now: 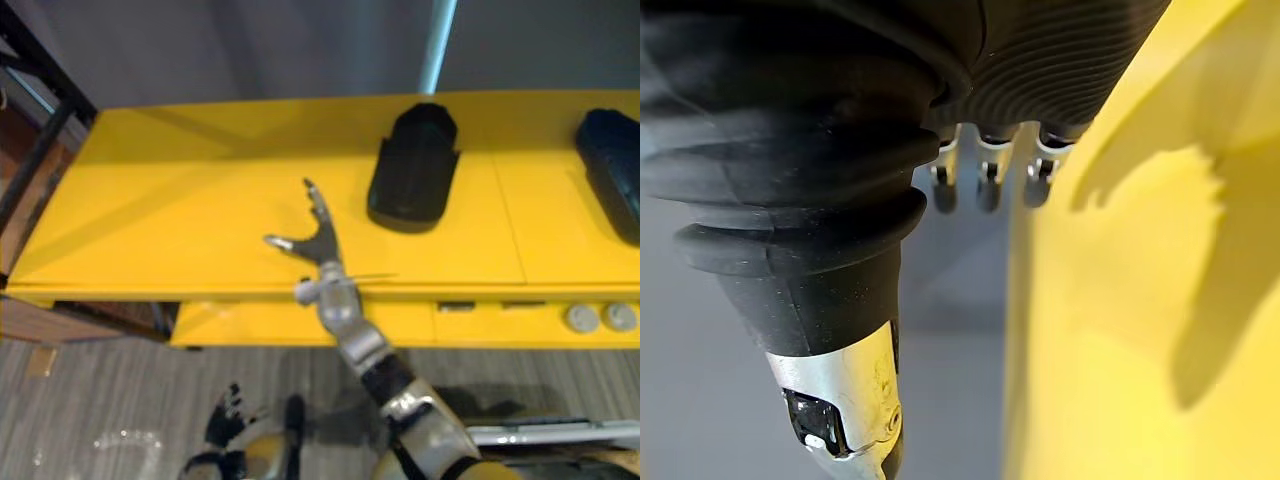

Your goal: Walk over and take plastic housings, then place them on the shelf

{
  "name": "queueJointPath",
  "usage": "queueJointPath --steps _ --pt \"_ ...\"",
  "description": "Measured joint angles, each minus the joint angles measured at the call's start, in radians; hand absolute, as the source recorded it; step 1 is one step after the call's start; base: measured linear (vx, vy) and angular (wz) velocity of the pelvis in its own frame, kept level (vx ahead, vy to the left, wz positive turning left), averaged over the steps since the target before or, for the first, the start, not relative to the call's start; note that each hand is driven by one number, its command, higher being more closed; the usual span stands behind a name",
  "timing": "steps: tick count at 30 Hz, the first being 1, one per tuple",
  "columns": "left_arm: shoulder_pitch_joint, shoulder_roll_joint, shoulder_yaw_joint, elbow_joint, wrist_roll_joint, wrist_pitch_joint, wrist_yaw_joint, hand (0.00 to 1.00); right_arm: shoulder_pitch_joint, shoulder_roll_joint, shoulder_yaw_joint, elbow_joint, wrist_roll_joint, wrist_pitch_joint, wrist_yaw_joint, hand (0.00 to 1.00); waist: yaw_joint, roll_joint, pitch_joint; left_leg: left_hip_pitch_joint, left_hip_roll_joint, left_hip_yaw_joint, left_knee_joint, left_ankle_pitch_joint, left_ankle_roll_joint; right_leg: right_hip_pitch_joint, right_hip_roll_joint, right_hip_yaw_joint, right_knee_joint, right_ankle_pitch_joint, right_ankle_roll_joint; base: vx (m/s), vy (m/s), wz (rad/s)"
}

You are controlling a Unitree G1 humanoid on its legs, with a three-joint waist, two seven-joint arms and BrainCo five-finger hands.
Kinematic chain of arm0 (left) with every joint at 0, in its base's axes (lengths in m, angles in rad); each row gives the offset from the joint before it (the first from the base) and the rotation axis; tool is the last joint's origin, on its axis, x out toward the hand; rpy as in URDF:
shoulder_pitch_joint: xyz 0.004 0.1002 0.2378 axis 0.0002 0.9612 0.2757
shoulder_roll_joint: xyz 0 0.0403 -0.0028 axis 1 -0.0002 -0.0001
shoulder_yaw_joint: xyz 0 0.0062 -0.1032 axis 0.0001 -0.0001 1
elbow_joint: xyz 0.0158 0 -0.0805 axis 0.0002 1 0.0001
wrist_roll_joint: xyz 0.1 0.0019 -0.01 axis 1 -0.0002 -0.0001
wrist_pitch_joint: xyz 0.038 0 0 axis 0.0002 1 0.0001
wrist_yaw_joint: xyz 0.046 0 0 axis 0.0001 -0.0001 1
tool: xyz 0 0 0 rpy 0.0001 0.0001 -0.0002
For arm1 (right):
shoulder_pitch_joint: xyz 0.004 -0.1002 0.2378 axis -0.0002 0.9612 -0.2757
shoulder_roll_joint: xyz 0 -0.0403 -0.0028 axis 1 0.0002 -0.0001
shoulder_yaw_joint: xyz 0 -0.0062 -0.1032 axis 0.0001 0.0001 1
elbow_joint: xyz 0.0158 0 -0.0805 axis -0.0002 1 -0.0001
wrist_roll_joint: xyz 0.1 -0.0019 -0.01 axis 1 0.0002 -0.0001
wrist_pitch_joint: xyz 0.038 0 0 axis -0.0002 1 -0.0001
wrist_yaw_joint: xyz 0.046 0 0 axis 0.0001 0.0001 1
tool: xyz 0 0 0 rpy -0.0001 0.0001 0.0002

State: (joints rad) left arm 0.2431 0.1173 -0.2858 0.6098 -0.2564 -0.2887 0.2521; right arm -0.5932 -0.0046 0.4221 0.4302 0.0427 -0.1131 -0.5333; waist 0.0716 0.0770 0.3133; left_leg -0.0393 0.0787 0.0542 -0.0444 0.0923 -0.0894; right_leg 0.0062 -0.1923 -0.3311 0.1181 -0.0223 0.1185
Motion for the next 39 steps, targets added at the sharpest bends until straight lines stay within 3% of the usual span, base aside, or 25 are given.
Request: queueJointPath --steps 8,24,39 --pt "-0.008 -0.006 -0.012 0.009 -0.002 -0.012 -0.021 0.0 -0.061 -0.031 -0.09 0.06 0.004 0.016 -0.054 0.0 -0.002 0.022 0.012 -0.013 -0.004 0.001 0.003 0.001 0.0 -0.032 -0.013 0.003 0.044 -0.019 0.001 0.0 0.0 0.01" --pt "-0.009 -0.01 -0.033 0.008 -0.011 -0.015 -0.02 0.0 -0.082 -0.047 -0.109 0.06 0.003 0.036 -0.053 0.0 -0.008 0.047 0.026 -0.002 -0.011 0.011 0.001 0.001 0.0 -0.058 -0.031 0.018 0.107 -0.054 0.001 0.0 0.0 -0.01" --pt "-0.009 -0.01 -0.041 0.009 -0.011 -0.013 -0.018 0.0 -0.082 -0.048 -0.129 0.06 0.003 0.045 -0.059 0.0 -0.024 0.048 0.026 0.004 -0.014 0.016 -0.001 0.0 0.001 -0.055 -0.033 0.029 0.102 -0.051 0.005 0.0 0.0 -0.01"
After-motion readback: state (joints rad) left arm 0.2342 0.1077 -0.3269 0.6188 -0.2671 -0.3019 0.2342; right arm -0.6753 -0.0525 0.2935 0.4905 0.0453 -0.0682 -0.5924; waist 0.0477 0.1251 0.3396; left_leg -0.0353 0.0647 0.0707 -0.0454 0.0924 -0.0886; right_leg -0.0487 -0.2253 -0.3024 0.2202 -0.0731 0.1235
